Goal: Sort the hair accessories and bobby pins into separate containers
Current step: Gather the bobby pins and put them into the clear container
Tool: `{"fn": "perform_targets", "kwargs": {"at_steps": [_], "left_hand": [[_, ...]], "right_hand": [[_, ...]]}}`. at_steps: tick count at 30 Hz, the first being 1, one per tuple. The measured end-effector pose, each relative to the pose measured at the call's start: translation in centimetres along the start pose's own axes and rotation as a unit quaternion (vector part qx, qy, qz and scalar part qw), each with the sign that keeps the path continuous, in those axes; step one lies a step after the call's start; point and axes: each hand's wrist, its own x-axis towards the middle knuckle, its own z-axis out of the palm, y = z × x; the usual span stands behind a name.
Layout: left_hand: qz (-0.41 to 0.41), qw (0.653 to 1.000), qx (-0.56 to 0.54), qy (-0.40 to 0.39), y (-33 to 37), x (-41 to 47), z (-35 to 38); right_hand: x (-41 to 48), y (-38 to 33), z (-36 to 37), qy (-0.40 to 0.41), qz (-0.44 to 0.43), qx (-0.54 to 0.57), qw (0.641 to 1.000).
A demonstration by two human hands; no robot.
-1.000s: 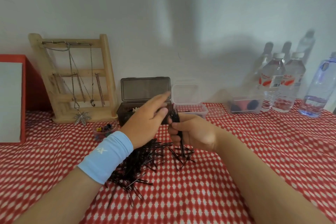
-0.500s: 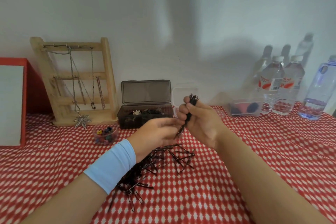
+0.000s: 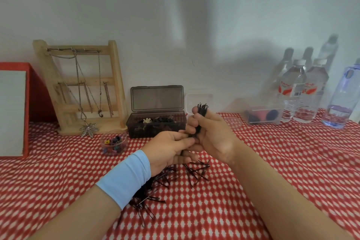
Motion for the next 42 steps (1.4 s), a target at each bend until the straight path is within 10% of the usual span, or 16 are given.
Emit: {"fn": "perform_targets", "kwargs": {"at_steps": [11,16,21,28,33,39,42], "left_hand": [[-0.02,0.998,0.012,0.053,0.4,0.2,0.2],[-0.011,0.949,-0.313,-0.045,1.1,0.0,0.9],[-0.013,0.911,-0.405,-0.078,1.0,0.0,0.2],[-0.025,0.995,-0.059,0.073,2.7,-0.2,-0.8],[0.215,0.96,0.161,0.082,5.5,1.5,-1.2],[0.21,0.917,0.34,0.016,6.6,4.3,-2.4],[0.219,0.903,0.368,0.036,6.8,5.4,-2.9]], "right_hand": [[0.2,-0.9,0.2,0.099,-0.096,0.067,0.988],[0.2,-0.3,0.1,0.088,-0.139,-0.126,0.978],[0.0,0.3,-0.1,0.069,-0.117,-0.258,0.956],[0.3,-0.3,-0.6,0.043,-0.009,-0.147,0.988],[0.9,-1.9,-0.5,-0.002,0.087,-0.216,0.973],[2.9,-4.5,-1.2,-0.011,0.142,-0.359,0.922],[4.9,-5.9,-1.5,-0.01,0.114,-0.543,0.832]]}}
